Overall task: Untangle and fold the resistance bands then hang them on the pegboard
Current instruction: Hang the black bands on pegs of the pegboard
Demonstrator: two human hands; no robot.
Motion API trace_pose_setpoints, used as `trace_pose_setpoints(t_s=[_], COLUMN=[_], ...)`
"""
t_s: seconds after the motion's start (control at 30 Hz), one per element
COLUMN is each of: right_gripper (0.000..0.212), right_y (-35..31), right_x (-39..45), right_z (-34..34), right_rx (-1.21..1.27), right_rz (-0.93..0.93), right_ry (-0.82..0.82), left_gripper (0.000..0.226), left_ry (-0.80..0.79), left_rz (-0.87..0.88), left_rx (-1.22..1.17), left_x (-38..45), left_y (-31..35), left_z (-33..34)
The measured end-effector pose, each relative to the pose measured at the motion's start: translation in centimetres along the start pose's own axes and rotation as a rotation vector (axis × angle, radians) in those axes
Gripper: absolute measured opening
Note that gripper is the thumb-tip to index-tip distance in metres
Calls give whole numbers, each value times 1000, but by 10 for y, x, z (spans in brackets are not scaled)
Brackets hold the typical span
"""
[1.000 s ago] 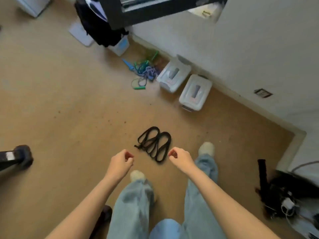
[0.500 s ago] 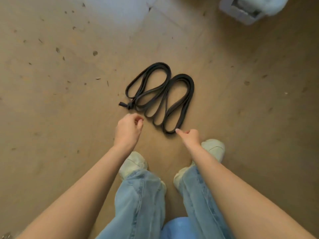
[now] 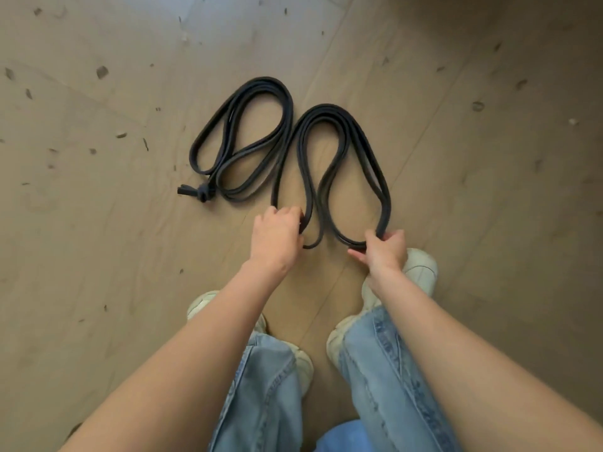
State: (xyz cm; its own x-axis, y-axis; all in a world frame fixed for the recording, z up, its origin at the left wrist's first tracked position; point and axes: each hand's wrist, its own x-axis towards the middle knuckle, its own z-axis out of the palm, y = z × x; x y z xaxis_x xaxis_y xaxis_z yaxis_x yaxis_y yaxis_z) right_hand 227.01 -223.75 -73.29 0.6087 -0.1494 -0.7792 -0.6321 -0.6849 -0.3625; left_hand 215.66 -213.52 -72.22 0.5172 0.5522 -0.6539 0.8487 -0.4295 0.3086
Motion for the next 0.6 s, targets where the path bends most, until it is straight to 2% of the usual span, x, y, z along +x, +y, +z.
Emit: trace_pose_setpoints(t_s=[0.1, 0.23, 0.33, 0.4, 0.47, 0.5, 0.53, 0.6], right_gripper=[19, 24, 9, 15, 23, 23, 21, 19], right_y=[-4, -11, -16, -18, -19, -20, -21, -27], right_x=[3, 5, 6, 6, 1, -1, -3, -9], right_z=[-6, -9, -9, -8, -8, -8, -9, -11], right_rx=[-124, -63, -131, -242, -383, -452, -510, -576], right_rz=[-39, -108, -148, -231, -341, -418, -496, -617], right_ry=[-20, 51, 46, 52, 46, 43, 40, 50], left_gripper=[23, 24, 13, 8, 10, 11, 10, 12], left_ry=[-9, 82, 233, 278, 306, 339, 378, 404], left_rz=[-104, -315, -567, -725, -790, -797, -797, -738], left_rx=[-92, -274, -654, -1029, -1491, -1645, -1685, -1424], left_x=[1, -7, -18, -25, -28, -28, -28, -27], left_y=[1, -7, -10, -6, 3, 7, 10, 11], left_z=[-2, 2, 8, 9, 6, 3, 0, -7])
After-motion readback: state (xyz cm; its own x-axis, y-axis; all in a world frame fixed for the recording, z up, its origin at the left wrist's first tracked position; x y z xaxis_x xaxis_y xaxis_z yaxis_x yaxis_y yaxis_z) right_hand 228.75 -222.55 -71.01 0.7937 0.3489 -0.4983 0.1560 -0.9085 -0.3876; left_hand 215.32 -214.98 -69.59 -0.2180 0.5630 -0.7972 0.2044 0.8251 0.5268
